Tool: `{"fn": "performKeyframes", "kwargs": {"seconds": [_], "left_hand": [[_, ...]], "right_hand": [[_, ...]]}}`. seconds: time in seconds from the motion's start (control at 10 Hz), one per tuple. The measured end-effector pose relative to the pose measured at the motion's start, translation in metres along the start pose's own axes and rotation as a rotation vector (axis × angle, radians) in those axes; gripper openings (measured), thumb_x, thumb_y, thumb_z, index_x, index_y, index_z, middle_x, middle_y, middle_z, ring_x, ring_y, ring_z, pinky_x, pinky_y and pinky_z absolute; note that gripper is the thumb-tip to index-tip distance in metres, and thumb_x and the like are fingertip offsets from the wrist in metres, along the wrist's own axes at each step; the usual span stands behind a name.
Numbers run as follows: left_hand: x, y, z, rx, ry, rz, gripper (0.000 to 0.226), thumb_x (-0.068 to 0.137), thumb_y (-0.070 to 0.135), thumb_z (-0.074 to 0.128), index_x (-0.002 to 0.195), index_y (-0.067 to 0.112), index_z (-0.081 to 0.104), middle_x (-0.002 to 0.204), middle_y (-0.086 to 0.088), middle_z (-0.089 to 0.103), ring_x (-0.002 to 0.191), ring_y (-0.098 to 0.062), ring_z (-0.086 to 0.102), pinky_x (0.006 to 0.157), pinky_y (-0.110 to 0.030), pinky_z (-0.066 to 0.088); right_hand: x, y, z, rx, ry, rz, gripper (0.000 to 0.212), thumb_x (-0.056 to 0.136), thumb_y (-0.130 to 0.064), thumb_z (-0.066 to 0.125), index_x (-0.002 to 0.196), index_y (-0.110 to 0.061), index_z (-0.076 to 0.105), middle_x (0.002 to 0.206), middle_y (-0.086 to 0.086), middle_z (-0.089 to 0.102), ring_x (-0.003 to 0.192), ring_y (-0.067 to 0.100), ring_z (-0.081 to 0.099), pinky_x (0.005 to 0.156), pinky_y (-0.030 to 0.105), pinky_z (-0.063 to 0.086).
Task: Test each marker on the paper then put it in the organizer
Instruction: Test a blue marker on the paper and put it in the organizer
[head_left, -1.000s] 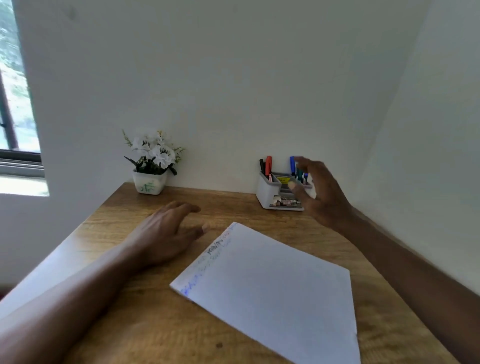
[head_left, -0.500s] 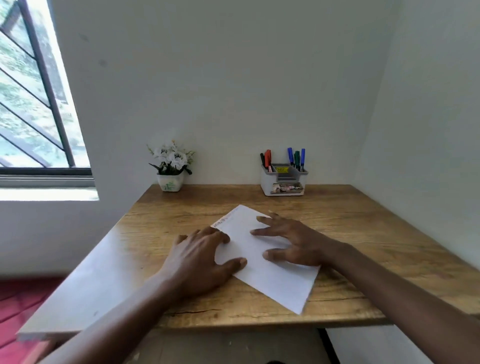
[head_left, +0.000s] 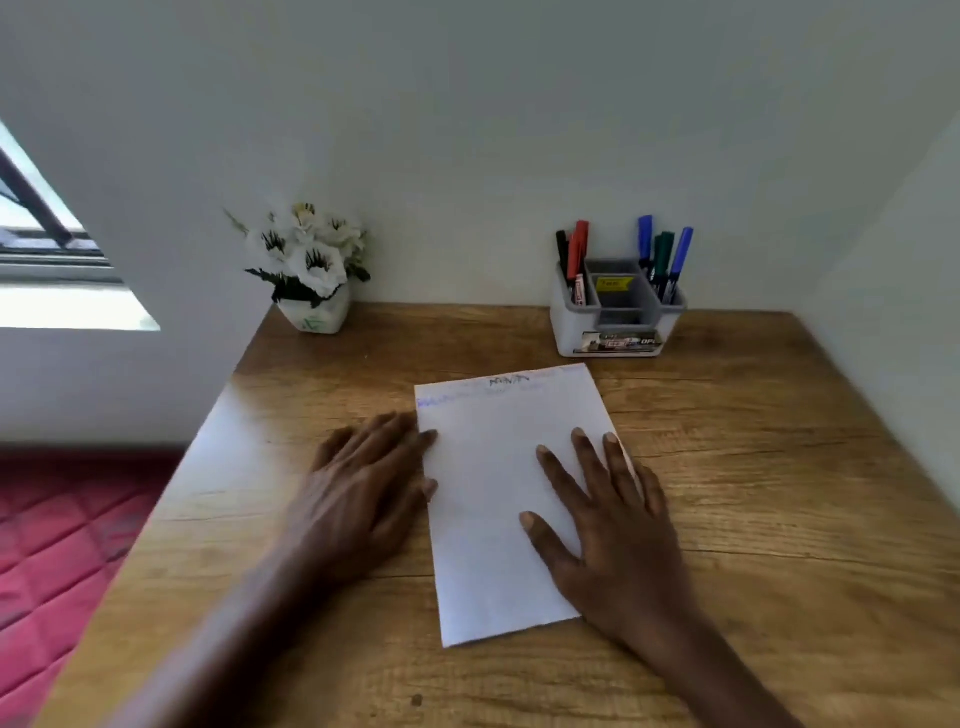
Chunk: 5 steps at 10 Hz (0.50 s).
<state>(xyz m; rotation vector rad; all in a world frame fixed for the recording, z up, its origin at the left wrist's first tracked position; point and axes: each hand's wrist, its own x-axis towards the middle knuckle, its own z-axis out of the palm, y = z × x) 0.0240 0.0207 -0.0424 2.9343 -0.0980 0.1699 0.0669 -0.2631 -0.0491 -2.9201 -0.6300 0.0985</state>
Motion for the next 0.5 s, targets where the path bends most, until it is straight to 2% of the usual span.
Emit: {"fn": "performKeyframes", "kwargs": {"seconds": [0.1, 0.2, 0.3, 0.5], "left_hand": [[-0.016, 0.021, -0.002, 0.010, -0.145, -0.072, 0.083, 0.092, 0.080, 0.015, 0.161, 0.036, -0.001, 0.169, 0.005, -0.008, 0.155, -0.015, -0.016, 0.126, -0.049, -0.001], [-0.027, 0.036, -0.012, -0.030, -0.185, -0.127, 0.086, 0.094, 0.078, 0.022, 0.162, 0.031, -0.002, 0.170, 0.002, -0.008, 0.155, -0.017, -0.018, 0.125, -0.051, -0.001], [-0.031, 0.039, -0.008, -0.020, -0.214, -0.171, 0.084, 0.096, 0.074, 0.022, 0.162, 0.029, -0.003, 0.170, 0.001, -0.009, 0.155, -0.018, -0.018, 0.125, -0.052, -0.002], [-0.031, 0.046, -0.013, -0.043, -0.228, -0.208, 0.083, 0.096, 0.075, 0.019, 0.162, 0.030, -0.004, 0.170, 0.001, -0.010, 0.155, -0.019, -0.016, 0.125, -0.050, -0.004]], "right_hand": [[-0.020, -0.018, 0.001, 0.067, 0.079, 0.079, 0.072, 0.096, -0.071, 0.024, 0.160, -0.042, 0.009, 0.171, -0.003, -0.004, 0.158, 0.024, -0.010, 0.125, 0.054, 0.003], [-0.031, -0.030, -0.011, 0.082, 0.026, 0.122, 0.072, 0.098, -0.067, 0.031, 0.161, -0.036, 0.017, 0.172, 0.003, 0.004, 0.158, 0.029, -0.002, 0.124, 0.057, 0.010], [-0.031, -0.032, -0.011, 0.072, 0.014, 0.117, 0.072, 0.098, -0.067, 0.033, 0.160, -0.035, 0.020, 0.171, 0.004, 0.007, 0.158, 0.030, 0.000, 0.124, 0.058, 0.010], [-0.028, -0.033, -0.016, 0.094, 0.068, 0.113, 0.073, 0.094, -0.067, 0.041, 0.158, -0.031, 0.032, 0.169, 0.007, 0.020, 0.157, 0.032, 0.012, 0.122, 0.060, 0.014]]}}
